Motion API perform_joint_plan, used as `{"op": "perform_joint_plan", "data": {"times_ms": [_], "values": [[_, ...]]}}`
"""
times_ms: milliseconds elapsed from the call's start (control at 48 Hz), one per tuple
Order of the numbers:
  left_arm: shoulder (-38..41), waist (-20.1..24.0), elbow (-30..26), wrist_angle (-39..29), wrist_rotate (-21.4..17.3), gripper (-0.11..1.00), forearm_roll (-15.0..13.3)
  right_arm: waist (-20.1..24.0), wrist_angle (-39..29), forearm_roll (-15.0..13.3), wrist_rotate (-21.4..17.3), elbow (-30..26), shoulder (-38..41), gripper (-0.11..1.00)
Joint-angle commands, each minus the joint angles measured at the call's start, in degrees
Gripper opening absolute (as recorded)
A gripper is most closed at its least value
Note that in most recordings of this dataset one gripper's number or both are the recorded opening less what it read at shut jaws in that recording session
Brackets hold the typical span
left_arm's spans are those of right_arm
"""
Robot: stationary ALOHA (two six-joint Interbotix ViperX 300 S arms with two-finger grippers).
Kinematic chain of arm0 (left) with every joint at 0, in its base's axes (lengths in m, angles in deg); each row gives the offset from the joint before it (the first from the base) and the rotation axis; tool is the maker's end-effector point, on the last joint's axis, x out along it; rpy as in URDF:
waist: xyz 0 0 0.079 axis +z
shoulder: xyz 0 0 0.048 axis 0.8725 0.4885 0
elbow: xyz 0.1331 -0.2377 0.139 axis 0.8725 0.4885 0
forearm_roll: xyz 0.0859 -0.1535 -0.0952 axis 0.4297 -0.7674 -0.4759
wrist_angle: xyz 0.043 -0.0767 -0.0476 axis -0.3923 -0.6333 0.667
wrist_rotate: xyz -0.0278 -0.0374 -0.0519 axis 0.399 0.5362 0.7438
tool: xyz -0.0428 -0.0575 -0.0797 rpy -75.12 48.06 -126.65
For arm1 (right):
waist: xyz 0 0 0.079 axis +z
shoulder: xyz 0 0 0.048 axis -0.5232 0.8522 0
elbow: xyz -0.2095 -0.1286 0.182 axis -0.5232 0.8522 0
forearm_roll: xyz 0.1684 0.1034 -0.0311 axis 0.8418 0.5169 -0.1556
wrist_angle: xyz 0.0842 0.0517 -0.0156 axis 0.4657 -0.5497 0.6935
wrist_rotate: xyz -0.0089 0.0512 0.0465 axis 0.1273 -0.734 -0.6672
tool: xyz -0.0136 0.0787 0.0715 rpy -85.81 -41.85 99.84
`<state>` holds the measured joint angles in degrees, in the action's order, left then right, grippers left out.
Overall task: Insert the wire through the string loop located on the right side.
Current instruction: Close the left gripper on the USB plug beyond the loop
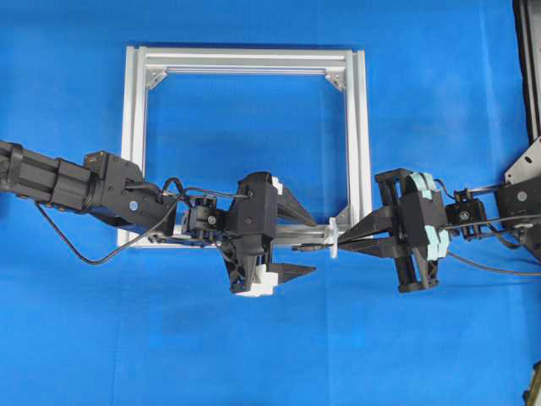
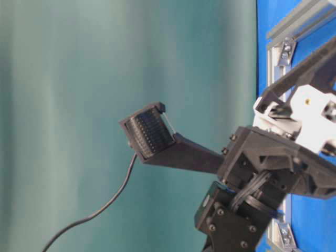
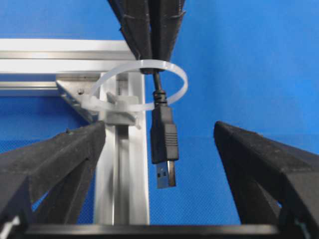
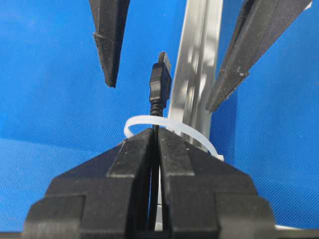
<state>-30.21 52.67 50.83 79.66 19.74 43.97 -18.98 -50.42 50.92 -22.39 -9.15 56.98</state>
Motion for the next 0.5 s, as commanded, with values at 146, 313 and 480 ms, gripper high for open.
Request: {"op": "perform_joint_plan", "data": {"times_ms": [146, 313, 480], "values": [[-1.05, -0.18, -0.88, 0.18, -0.09, 0.9, 0.18, 0.0, 0.62, 0.18, 0.09, -0.88, -0.44, -0.03], [-1.05, -0.18, -0.7, 0.09, -0.09, 0.88, 0.18, 0.0, 0.62, 0.18, 0.09, -0.88, -0.44, -0.03], [-1.05, -0.35, -1.14, -1.41, -0.09, 0.79, 0.18, 0.0, 0.62, 0.18, 0.09, -0.88, -0.44, -0.03]]}}
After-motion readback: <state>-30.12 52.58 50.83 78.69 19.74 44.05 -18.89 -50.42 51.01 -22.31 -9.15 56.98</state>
